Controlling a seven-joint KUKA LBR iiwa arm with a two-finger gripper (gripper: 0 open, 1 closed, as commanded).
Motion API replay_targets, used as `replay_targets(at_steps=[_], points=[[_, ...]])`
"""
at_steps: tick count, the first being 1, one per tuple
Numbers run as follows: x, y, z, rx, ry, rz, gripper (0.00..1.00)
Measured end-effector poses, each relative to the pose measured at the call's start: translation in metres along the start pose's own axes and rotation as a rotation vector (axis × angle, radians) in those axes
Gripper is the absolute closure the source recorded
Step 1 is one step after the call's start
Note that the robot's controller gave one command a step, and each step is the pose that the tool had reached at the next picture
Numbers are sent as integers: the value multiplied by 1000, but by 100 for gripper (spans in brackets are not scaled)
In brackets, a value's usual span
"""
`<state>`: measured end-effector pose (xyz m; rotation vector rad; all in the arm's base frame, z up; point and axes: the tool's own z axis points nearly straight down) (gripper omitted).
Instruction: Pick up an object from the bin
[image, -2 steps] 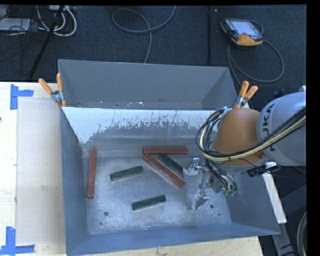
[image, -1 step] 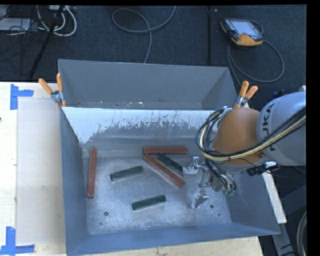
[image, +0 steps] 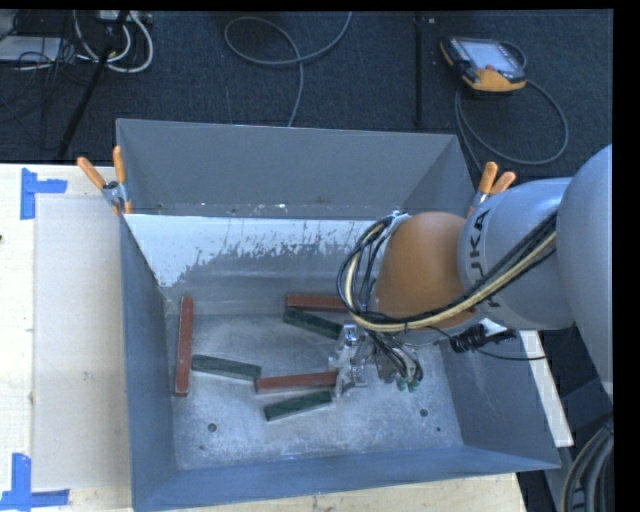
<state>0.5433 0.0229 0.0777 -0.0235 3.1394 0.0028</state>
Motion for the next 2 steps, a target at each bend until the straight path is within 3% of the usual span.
replay_targets(at_steps=[1, 2], points=[[0, 0, 0, 0, 0, 0, 100], [21, -22, -202, 2, 2, 28, 100]])
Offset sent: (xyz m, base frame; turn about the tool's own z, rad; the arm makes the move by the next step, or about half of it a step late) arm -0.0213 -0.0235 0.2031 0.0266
